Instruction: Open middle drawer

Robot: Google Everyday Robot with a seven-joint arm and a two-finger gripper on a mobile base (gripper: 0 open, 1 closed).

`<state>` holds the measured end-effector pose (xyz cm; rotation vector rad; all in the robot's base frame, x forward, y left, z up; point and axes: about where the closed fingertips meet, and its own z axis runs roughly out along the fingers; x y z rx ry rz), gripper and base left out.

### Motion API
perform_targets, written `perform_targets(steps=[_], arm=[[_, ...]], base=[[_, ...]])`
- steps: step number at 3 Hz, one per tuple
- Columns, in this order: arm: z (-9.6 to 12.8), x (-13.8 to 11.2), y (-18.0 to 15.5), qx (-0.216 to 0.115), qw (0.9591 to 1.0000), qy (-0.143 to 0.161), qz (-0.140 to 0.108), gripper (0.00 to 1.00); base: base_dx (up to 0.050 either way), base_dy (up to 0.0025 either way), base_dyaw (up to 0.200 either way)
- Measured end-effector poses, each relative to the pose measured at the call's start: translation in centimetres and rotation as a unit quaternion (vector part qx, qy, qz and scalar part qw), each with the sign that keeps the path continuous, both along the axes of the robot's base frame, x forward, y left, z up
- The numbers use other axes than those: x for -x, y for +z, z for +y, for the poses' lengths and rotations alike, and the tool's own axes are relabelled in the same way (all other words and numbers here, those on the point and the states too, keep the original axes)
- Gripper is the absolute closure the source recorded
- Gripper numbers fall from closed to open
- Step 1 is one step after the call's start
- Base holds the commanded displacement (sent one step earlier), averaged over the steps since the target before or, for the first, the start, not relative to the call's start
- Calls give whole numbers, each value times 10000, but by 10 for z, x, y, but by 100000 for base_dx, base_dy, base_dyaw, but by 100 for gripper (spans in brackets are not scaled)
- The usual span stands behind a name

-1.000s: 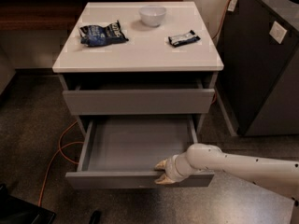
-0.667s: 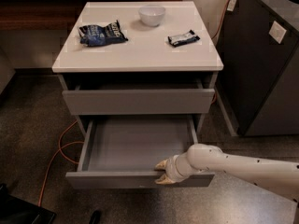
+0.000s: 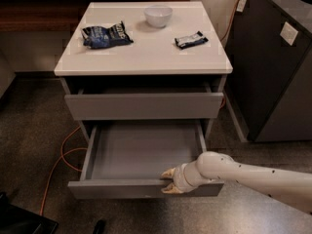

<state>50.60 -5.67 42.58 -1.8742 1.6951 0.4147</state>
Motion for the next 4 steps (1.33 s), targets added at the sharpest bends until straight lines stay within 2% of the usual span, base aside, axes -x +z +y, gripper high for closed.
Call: perform_targets(steps=[3, 4], arm=[[4, 3, -3, -14, 10000, 33, 32, 12], [5, 3, -4, -18, 10000, 43, 42, 0]], base=[[0, 0, 0], [0, 0, 0]])
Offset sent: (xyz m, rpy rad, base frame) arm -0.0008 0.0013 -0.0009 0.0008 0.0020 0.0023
